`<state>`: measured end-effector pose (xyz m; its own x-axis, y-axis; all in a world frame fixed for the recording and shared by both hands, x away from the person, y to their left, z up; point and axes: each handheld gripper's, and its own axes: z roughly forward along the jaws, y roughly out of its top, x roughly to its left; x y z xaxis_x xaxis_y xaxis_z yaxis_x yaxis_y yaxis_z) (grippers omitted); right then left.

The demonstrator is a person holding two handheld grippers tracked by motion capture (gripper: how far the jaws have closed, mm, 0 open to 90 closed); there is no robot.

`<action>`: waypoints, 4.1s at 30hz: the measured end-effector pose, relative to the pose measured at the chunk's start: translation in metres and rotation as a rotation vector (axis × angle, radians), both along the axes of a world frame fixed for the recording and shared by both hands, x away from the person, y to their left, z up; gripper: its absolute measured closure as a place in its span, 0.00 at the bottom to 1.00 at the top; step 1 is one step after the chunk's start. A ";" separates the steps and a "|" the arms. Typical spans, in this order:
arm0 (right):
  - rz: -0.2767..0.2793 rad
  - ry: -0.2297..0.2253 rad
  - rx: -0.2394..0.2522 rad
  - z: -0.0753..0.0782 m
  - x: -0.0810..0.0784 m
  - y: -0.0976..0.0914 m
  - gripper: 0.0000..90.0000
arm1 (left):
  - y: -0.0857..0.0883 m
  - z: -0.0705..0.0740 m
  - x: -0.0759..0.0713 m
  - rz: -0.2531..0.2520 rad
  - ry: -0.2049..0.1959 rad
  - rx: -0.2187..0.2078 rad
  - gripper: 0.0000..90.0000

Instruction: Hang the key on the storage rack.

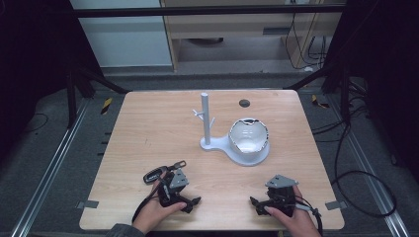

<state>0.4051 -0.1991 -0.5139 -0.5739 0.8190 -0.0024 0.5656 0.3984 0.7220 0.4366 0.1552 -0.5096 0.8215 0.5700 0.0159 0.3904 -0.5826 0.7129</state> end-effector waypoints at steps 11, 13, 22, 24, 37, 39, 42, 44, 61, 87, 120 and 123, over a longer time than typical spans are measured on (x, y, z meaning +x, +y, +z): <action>0.001 -0.001 -0.001 0.000 0.000 0.000 0.00 | 0.001 0.002 0.001 -0.024 -0.006 -0.002 0.04; 0.001 -0.001 -0.001 0.000 0.000 0.000 0.00 | 0.003 0.007 0.000 -0.030 -0.016 0.009 0.04; 0.001 -0.001 -0.001 0.000 0.000 0.000 0.00 | 0.043 0.031 0.004 0.068 -0.078 -0.038 0.05; 0.000 0.000 0.000 0.000 0.000 0.000 0.00 | 0.047 0.032 0.004 0.081 -0.081 -0.036 0.05; -0.006 -0.001 -0.003 0.000 -0.002 0.000 0.00 | 0.074 0.044 0.019 0.152 -0.072 0.043 0.05; -0.006 -0.001 -0.003 0.000 -0.002 0.000 0.00 | 0.072 0.045 0.024 0.148 -0.051 0.077 0.05; -0.001 -0.003 -0.004 0.000 -0.001 -0.001 0.00 | 0.069 0.049 0.032 0.123 -0.014 0.134 0.06; 0.000 -0.002 -0.004 0.000 -0.001 -0.001 0.00 | 0.067 0.053 0.036 0.118 0.005 0.152 0.06; 0.011 -0.004 -0.004 0.000 -0.003 -0.004 0.00 | 0.043 0.097 0.075 0.014 0.153 0.427 0.09; -0.006 -0.002 -0.001 0.000 -0.005 -0.003 0.00 | 0.014 0.081 0.090 -0.078 0.240 0.618 0.27; -0.007 0.000 -0.001 0.000 -0.005 -0.003 0.00 | 0.003 0.057 0.107 -0.078 0.289 0.631 0.67; -0.007 -0.001 -0.001 0.000 -0.005 -0.003 0.00 | 0.002 0.056 0.109 -0.076 0.292 0.637 0.70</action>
